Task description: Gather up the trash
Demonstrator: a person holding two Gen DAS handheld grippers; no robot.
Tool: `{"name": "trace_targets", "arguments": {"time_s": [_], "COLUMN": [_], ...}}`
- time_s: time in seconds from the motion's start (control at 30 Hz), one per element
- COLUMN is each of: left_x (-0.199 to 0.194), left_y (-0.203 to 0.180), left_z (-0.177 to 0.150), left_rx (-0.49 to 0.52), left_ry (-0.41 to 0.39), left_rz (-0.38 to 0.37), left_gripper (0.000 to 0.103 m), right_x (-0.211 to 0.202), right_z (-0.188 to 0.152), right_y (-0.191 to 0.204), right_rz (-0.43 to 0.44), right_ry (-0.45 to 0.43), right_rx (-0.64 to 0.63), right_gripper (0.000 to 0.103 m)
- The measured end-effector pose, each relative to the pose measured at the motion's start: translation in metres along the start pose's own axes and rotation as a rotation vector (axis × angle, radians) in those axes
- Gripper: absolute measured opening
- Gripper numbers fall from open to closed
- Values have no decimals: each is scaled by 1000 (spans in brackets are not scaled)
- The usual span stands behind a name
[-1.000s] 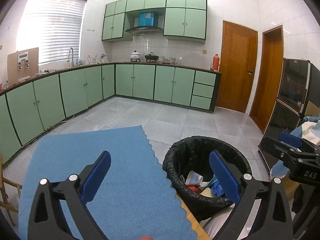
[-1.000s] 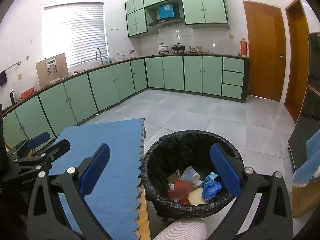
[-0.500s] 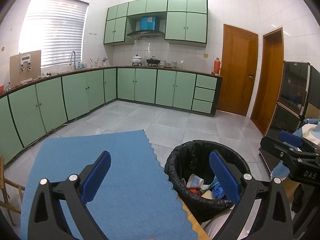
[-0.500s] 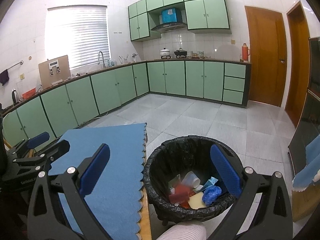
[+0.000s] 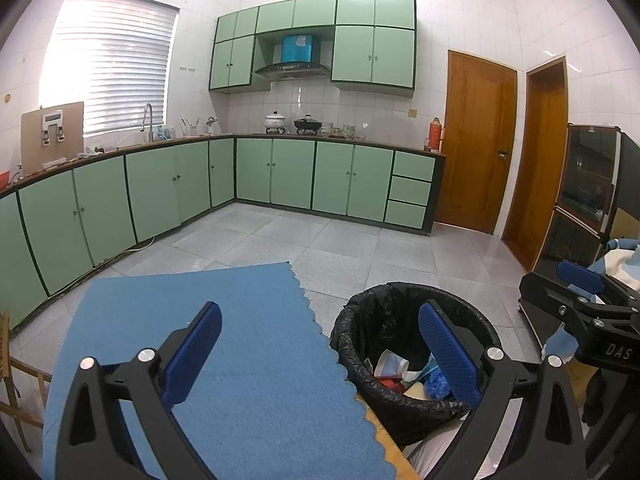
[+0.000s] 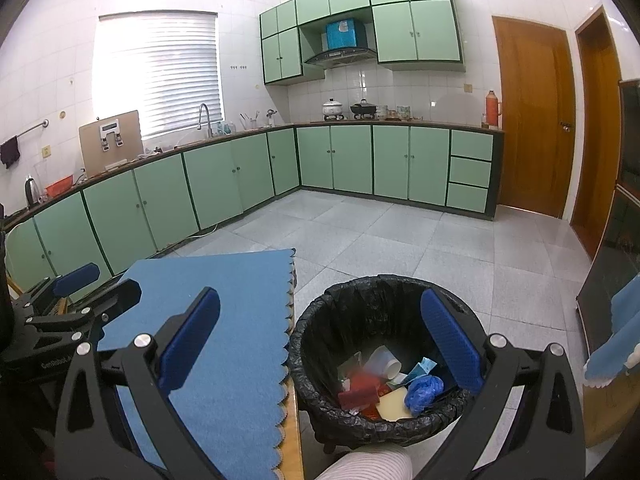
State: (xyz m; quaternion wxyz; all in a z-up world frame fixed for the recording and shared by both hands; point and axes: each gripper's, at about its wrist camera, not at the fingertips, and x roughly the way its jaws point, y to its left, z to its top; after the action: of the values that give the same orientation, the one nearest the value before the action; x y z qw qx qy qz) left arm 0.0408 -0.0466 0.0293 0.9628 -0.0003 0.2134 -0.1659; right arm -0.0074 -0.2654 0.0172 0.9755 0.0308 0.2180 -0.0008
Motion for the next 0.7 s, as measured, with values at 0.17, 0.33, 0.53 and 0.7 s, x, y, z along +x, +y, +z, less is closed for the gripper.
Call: {"name": "trace_targets", "arguments": {"time_s": [0.17,0.33,0.53,0.7], "left_x": [0,-2,-1,-1], "left_y": [0,0,-1,-2], "left_z": [0,1,0,0], "left_rx": [-2,1,2,2], "left_ry": [1,-1,-1,-1], "left_rz": [0,1,2,2], "left_gripper": [97,97,97,97], "right_x": [-1,-1,-1,-1], "right_z": [0,0,-1,-1], "right_y": [1,1,1,1], "right_rz": [1,1,4,4], "right_ry": [-1,-1,-1,-2], "right_rx": [-1,0,4,5], "right_gripper": [98,98,98,98]}}
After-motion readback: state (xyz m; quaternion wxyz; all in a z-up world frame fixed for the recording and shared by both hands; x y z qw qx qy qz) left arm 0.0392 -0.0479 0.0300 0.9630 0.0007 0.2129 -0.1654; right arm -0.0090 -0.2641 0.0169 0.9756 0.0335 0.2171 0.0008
